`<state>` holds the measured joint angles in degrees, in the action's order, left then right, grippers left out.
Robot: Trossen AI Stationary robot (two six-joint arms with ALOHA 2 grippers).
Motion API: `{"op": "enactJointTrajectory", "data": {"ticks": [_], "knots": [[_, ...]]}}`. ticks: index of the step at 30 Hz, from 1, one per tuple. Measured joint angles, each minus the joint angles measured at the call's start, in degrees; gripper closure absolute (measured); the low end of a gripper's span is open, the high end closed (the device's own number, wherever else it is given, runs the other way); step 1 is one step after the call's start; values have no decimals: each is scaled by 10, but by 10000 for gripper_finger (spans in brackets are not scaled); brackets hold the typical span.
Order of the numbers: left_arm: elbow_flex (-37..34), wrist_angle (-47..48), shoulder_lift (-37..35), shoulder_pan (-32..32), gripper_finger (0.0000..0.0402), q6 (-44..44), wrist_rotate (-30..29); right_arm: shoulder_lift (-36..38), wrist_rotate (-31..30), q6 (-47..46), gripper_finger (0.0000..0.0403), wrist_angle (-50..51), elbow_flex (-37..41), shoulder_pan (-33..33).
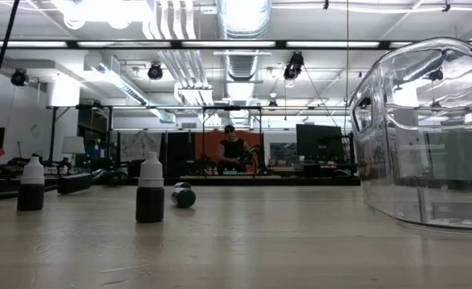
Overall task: Pick & Place food coloring
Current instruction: Put the black food color into the transparent bin
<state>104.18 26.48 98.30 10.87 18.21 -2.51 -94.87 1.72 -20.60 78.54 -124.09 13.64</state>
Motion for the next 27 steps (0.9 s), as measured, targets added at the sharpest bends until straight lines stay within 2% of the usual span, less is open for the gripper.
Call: {"op": "enactJointTrajectory", "data": {"ticks": [11, 17, 27], "knots": [[0, -1, 1, -6, 347, 14, -2, 0, 13, -8, 358, 18, 0, 2], [0, -10, -4, -8, 282, 8, -21, 4, 21, -15, 358, 34, 1, 11], [0, -5, -20, -21, 150, -8, -19, 6, 13, -24, 359, 67, 2, 32]]}}
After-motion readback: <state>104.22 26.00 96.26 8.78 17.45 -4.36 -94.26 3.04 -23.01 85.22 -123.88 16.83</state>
